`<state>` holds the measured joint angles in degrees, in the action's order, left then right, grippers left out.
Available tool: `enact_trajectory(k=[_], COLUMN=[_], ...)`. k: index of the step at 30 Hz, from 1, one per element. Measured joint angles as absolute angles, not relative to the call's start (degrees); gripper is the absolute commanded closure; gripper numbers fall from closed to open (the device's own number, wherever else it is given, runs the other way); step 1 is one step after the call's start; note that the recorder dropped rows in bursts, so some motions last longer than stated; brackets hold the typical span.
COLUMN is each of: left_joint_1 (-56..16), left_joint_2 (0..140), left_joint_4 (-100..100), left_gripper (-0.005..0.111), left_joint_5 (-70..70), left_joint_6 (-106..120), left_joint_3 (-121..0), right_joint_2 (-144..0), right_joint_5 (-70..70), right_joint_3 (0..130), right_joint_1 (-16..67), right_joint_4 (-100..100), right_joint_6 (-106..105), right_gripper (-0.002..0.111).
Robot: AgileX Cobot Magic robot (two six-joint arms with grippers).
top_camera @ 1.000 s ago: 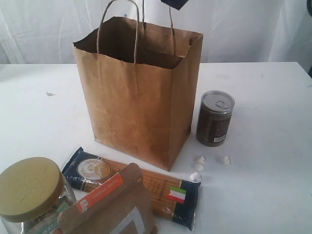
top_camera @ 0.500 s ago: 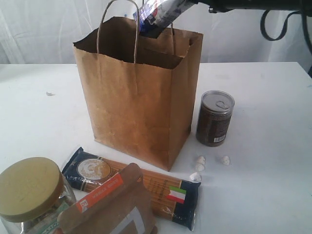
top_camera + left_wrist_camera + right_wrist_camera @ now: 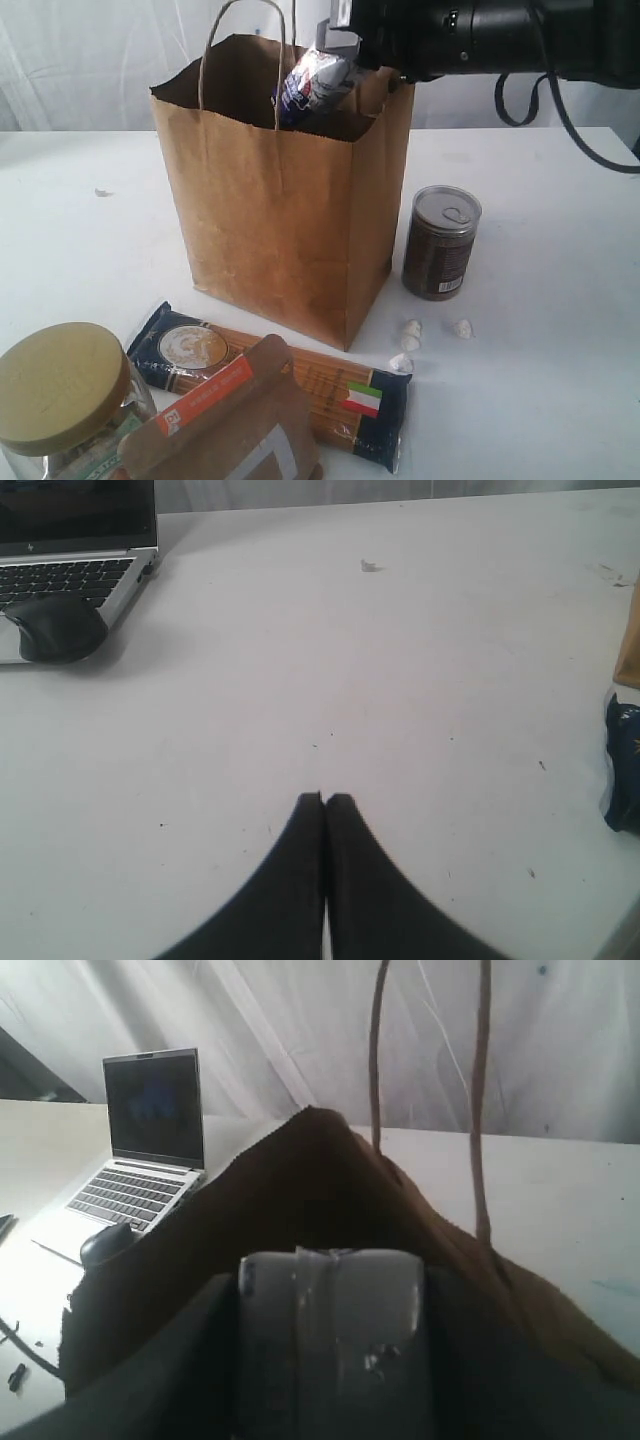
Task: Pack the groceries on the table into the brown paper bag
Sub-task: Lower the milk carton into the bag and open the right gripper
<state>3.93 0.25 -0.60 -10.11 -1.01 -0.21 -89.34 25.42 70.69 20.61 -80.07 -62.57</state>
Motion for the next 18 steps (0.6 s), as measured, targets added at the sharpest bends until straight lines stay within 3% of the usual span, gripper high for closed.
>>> enact_trajectory(k=[6,18], left_joint_1=[3.9,3.9], left_joint_2=[0.3,0.3], left_joint_4=[-0.6,-0.6], left_gripper=[0.107,0.107], left_joint_5=[-10.1,-10.1], left_joint_6=[-1.0,-1.0], left_joint_3=[-0.2,-0.2], right_joint_2=[-90.5,-91.6], right_joint_5=[25.4,22.6], right_joint_3=[70.7,70.8], right_joint_1=[20.7,22.9], right_joint_4=[-80.6,-80.9], right_joint_6=[-62.6,-62.7], right_gripper=[0.051,0.051])
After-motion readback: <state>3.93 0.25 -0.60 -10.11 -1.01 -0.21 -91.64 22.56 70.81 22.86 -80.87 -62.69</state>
